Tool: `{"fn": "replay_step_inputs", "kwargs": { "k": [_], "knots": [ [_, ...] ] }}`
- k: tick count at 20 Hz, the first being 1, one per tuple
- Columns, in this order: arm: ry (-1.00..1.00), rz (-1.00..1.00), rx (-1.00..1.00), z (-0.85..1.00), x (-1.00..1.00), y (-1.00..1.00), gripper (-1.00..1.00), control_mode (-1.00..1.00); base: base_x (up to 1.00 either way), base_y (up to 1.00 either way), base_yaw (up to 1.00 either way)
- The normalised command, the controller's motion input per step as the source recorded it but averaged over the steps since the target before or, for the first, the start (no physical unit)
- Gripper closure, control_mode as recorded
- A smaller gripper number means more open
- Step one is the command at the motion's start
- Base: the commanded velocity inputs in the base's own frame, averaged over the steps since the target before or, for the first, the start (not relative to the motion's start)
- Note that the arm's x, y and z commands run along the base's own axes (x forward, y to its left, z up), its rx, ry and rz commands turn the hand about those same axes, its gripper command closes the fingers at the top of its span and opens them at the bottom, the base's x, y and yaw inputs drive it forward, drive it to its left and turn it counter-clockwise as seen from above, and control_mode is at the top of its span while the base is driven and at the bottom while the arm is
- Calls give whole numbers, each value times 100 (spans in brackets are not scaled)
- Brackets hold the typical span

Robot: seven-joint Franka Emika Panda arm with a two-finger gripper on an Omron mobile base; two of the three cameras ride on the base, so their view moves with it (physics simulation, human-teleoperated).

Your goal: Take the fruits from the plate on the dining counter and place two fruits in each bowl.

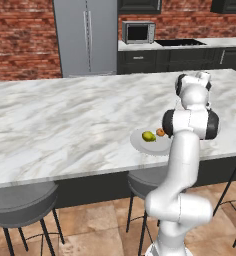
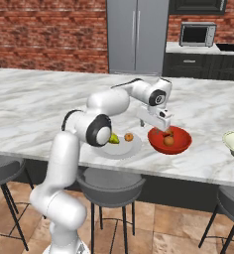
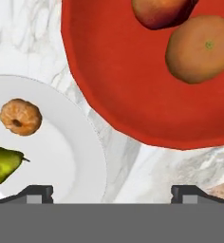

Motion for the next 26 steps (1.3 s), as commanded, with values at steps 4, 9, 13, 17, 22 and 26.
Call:
{"fn": "replay_step_inputs", "kwargs": {
  "k": [4,9,13,17,22,26],
  "knots": [
    [1,-2,-6,-9,-12,83,-100,-100,0,0,0],
    [3,-2,-17,-11,1,77,-100,-100,0,0,0],
    [11,-2,-17,-35,23,41,-100,-100,0,0,0],
    [5,-3,-4,-32,22,22,-100,-100,0,0,0],
    [-3,-5,0,-15,20,0,-100,-100,0,0,0],
    [-6,-6,0,-15,7,-6,-100,-100,0,0,0]
  ]
}}
